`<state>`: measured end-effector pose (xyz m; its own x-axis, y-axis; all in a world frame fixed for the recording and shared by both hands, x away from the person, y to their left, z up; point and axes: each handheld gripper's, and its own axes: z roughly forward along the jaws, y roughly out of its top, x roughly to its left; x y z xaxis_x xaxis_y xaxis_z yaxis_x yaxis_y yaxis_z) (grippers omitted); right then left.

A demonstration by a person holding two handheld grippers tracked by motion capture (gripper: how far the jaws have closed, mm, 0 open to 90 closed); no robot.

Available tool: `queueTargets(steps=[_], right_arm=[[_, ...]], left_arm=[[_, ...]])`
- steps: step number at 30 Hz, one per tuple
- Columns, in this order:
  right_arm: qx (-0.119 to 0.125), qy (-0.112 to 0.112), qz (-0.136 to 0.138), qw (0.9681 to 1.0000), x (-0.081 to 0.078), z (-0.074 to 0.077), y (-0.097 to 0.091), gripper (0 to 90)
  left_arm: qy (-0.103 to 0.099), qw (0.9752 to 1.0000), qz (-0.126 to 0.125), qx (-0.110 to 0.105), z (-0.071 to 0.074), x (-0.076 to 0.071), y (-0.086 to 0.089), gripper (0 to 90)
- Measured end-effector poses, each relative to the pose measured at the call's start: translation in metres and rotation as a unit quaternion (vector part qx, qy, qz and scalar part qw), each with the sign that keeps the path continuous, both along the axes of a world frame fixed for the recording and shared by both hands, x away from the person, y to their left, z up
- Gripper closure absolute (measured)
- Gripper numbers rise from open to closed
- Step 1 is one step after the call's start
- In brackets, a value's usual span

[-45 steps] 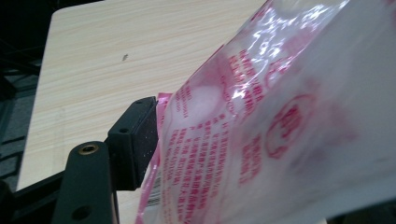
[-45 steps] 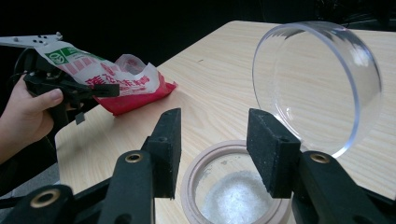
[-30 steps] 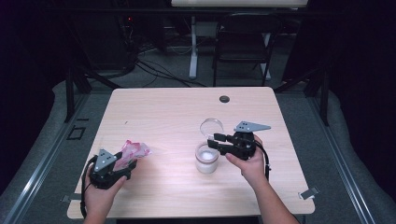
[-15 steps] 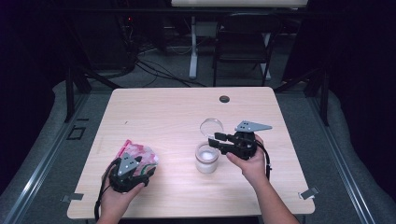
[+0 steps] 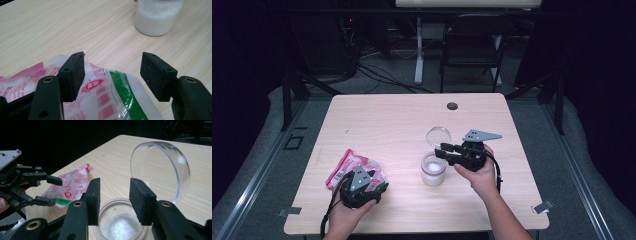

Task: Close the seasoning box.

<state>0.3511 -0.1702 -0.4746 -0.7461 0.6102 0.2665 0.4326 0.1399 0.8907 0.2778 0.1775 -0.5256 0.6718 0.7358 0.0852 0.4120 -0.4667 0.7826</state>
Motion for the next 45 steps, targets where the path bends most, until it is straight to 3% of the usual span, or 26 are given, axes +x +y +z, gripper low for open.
queueTargets(steps=[11,21,27,31,36,45], right_arm=[[-0.002,0.001,-0.001,1.0,0.0,0.001,-0.001,64.8],[-0.009,-0.006,-0.004,0.9999,-0.002,0.003,-0.002,75.0],[-0.013,-0.01,0.001,0.9999,-0.002,0.006,-0.004,79.9],[-0.016,-0.011,-0.002,0.9998,-0.002,0.007,-0.008,82.8],[-0.017,-0.024,-0.017,0.9994,-0.002,0.014,-0.017,89.3],[-0.018,-0.022,-0.035,0.999,0.002,0.018,-0.028,90.0]], left_arm=[[-0.001,0.9999,-0.014,0.004,0.0,0.001,-0.01,37.6],[-0.019,0.9998,-0.01,-0.002,0.013,0.009,-0.006,38.0],[-0.017,0.9999,-0.002,-0.001,0.012,0.017,0.002,38.2],[-0.015,0.9998,0.005,-0.012,0.012,0.018,0.01,38.1],[-0.018,0.9994,0.02,-0.024,0.011,0.02,0.022,38.2],[-0.003,0.9976,0.054,-0.043,0.001,0.022,0.042,38.3]])
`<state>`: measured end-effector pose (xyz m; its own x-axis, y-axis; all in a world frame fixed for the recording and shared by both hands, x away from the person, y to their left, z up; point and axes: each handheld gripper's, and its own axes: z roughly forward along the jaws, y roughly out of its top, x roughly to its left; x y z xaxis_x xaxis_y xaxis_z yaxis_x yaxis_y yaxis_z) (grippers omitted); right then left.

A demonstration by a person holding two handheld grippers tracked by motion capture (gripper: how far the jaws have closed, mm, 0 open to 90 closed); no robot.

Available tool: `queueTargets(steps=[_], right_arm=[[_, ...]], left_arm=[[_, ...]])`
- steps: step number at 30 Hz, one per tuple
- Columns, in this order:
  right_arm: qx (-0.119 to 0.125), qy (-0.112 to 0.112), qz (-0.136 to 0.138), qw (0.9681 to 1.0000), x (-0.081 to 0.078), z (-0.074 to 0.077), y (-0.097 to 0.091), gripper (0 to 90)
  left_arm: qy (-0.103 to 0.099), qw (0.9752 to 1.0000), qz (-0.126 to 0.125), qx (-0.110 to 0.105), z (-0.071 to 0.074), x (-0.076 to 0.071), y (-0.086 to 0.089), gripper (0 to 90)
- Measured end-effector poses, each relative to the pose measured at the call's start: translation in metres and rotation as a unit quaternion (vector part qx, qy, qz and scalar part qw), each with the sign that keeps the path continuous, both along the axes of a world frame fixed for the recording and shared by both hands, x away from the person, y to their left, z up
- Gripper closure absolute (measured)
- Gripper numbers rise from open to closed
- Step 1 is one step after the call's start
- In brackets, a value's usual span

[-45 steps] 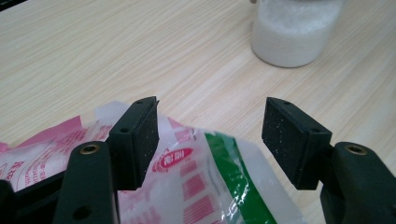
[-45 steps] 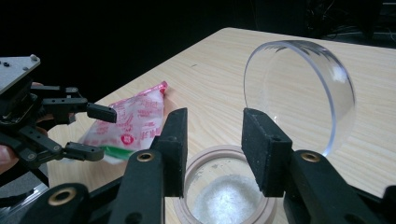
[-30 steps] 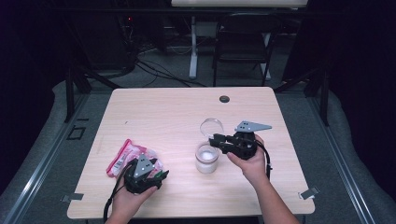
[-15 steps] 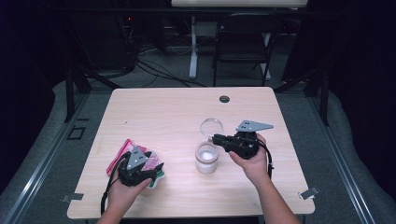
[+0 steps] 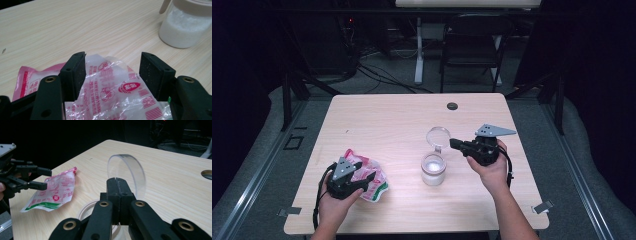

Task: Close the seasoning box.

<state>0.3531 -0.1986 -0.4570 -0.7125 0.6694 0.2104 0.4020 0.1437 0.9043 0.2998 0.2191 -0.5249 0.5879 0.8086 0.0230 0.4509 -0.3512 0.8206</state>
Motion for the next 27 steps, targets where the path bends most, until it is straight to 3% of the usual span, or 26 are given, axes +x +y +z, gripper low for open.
queueTargets(steps=[5,11,27], right_arm=[[0.008,0.004,-0.019,0.9998,0.007,-0.001,-0.009,90.0],[-0.007,0.013,-0.051,0.9986,0.022,-0.013,-0.015,90.0],[0.002,0.051,-0.053,0.9973,0.052,-0.038,-0.008,90.0]], left_arm=[[0.001,0.9999,0.013,-0.005,-0.004,0.0,0.004,38.5],[-0.001,0.9999,0.013,-0.001,-0.006,-0.003,0.005,38.5],[0.002,0.9998,0.016,0.006,-0.008,-0.009,0.008,38.3]])
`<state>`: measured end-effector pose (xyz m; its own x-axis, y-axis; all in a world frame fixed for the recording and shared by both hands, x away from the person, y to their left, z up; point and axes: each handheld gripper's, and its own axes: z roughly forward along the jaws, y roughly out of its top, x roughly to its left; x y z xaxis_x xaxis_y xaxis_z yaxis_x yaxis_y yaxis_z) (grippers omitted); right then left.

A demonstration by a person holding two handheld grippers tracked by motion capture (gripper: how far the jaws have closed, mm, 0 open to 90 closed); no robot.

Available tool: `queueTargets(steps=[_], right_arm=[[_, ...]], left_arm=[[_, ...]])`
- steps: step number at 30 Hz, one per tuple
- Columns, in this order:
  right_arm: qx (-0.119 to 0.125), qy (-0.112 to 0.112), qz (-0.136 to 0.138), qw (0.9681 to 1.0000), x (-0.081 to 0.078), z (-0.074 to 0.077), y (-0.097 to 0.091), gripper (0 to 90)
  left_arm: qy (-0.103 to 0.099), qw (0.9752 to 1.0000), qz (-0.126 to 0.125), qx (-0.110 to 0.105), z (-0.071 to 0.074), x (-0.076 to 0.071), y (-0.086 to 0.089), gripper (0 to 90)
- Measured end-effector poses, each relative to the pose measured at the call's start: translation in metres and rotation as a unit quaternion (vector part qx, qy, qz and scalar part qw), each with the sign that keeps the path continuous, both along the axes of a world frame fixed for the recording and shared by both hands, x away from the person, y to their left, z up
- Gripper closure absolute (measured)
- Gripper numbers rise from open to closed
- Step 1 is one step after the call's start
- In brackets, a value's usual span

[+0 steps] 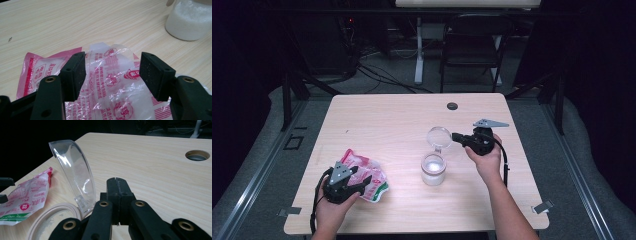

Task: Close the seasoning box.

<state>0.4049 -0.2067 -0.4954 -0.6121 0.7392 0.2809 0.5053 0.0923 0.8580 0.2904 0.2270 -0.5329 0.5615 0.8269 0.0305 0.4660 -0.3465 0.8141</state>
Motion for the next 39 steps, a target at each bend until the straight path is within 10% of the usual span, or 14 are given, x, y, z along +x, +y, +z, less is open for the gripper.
queueTargets(steps=[39], right_arm=[[0.023,-0.002,0.007,0.9997,0.0065,0.0011,0.0084,90.0]], left_arm=[[-0.004,0.9999,0.007,-0.007,-0.0001,-0.0043,0.0018,38.3]])
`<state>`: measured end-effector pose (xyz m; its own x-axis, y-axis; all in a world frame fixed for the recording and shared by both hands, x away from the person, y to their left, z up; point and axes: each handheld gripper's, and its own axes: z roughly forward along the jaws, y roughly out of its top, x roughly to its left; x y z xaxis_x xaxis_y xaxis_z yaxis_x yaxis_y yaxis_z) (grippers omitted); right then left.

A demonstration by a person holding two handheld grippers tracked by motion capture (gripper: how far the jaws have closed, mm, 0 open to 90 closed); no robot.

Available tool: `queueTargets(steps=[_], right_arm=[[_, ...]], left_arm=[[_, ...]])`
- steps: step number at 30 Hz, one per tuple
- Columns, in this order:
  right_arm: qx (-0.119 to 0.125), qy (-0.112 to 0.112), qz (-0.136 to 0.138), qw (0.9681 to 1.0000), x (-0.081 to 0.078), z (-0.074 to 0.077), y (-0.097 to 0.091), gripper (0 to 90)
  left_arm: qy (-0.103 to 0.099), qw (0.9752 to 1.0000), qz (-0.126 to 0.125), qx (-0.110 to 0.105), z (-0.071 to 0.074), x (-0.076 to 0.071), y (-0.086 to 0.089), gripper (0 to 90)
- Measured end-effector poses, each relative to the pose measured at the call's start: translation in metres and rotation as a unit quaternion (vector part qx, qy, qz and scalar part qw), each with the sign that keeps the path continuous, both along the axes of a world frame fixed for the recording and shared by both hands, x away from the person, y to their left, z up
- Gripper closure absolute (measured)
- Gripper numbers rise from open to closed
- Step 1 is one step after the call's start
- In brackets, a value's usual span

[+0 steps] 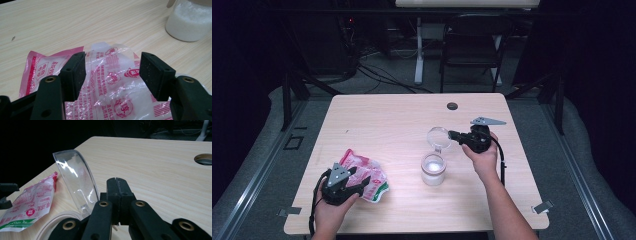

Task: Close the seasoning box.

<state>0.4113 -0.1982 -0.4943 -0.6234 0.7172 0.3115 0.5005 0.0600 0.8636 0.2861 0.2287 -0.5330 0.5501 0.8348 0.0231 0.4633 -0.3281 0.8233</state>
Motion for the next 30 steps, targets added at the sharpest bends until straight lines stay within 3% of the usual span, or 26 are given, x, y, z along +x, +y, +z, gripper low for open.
queueTargets(steps=[14,19,30], right_arm=[[-0.004,-0.004,0.004,1.0,-0.004,0.002,0.003,89.9],[-0.015,-0.011,0.01,0.9998,-0.007,0.004,0.007,89.7],[-0.041,-0.014,0.045,0.9981,-0.025,0.001,0.023,88.9]], left_arm=[[-0.003,1.0,-0.001,-0.003,0.001,0.0,0.001,38.3],[-0.004,1.0,-0.002,-0.002,0.001,0.0,0.001,38.3],[-0.008,1.0,-0.005,-0.001,0.003,0.001,0.0,38.4]])
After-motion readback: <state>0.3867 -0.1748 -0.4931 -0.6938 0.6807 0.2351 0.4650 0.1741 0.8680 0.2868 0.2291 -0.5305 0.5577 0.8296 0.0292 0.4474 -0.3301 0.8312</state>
